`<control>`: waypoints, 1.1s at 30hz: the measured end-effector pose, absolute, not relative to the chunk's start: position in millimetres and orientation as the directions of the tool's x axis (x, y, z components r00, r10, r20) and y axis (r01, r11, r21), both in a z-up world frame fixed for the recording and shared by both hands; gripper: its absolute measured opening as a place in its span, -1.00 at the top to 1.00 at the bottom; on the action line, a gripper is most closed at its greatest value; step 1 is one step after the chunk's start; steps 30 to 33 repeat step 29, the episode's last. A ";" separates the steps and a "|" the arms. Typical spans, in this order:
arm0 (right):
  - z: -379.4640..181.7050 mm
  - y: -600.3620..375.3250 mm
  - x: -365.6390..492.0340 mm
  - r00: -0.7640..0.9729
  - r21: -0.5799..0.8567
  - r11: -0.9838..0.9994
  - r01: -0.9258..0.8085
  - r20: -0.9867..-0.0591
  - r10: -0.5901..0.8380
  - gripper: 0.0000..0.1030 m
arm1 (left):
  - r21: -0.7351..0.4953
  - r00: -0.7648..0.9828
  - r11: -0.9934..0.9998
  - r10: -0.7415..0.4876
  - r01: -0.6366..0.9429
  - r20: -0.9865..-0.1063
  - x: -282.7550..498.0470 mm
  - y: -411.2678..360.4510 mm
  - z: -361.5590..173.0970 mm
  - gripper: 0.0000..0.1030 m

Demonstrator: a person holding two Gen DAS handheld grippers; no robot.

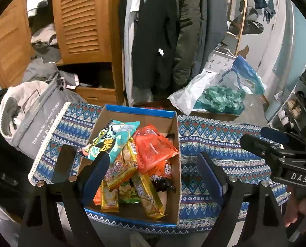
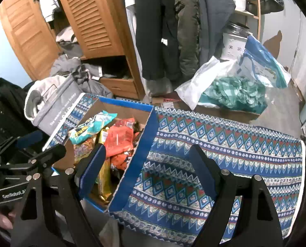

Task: Organize snacks

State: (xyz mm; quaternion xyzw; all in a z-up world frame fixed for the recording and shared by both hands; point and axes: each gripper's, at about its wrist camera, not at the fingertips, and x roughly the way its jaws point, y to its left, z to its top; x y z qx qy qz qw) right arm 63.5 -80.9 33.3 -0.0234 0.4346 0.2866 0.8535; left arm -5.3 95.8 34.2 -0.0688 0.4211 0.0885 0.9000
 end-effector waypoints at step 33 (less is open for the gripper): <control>32.2 -80.5 62.2 0.456 0.209 0.835 -0.509 -0.757 0.468 -0.62 | -0.031 0.614 0.979 0.103 -0.203 -0.782 -4.3 91.8 29.5 -0.70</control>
